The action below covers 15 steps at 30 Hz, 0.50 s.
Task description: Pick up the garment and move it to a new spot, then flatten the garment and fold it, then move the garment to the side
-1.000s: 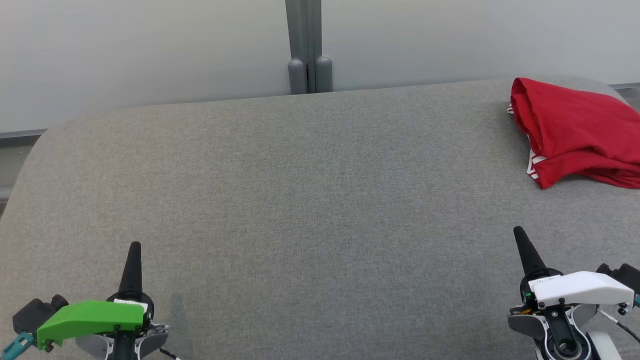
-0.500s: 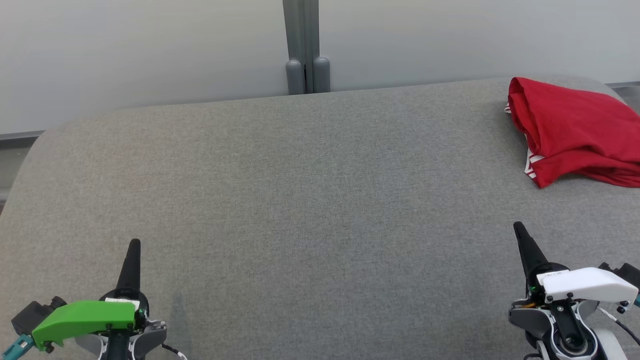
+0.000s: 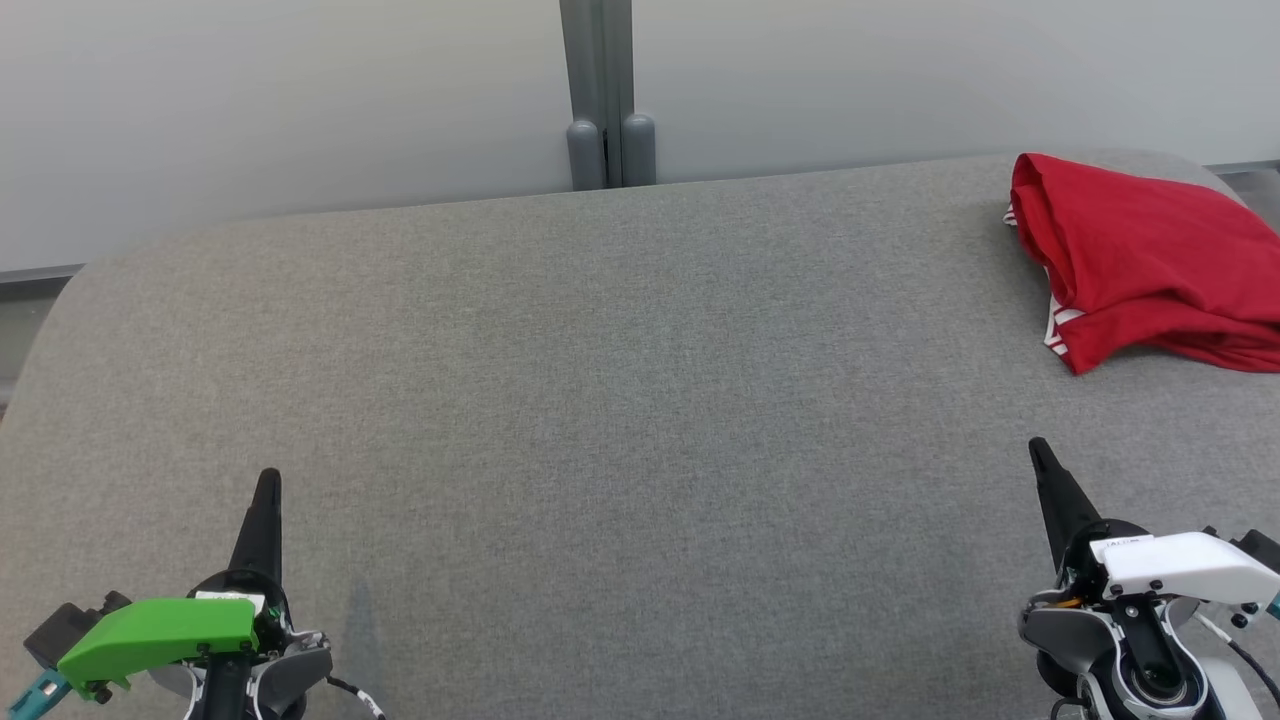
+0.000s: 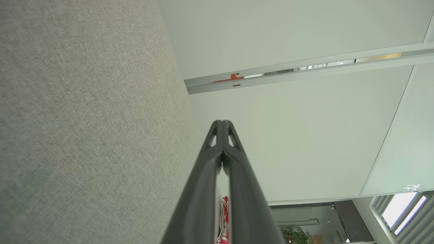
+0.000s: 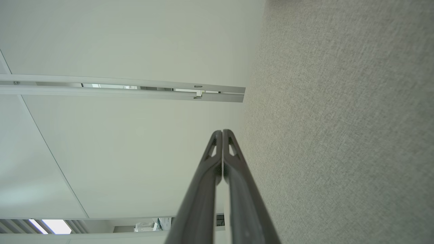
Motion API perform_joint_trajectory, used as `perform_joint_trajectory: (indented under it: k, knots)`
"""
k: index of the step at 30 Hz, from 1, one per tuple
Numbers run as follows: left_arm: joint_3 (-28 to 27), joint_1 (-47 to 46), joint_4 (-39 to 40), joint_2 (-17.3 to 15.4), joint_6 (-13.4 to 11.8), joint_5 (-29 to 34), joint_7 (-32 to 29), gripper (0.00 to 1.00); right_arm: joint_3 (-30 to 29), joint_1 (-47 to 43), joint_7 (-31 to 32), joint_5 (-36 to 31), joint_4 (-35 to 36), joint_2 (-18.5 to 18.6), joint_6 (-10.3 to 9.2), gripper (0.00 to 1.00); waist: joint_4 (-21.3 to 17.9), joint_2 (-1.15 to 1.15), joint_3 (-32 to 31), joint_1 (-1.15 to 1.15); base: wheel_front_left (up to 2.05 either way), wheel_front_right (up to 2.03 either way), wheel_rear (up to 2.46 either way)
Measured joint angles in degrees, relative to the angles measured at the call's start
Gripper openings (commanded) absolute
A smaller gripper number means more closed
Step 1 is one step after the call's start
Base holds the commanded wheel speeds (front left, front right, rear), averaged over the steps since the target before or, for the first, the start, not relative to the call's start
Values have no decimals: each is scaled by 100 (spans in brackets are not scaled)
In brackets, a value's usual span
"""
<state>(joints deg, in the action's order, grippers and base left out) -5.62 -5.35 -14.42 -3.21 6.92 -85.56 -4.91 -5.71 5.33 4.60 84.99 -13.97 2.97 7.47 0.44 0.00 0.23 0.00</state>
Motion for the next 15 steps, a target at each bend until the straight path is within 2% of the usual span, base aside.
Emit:
perform_joint_trajectory:
  k: [15]
  knots:
    - [-71, -33, 22, 26, 25, -531, -135, 0, -70, 50, 163, 586, -1, -5, 0, 0, -36, 0, -4, 0, 0, 0, 0]
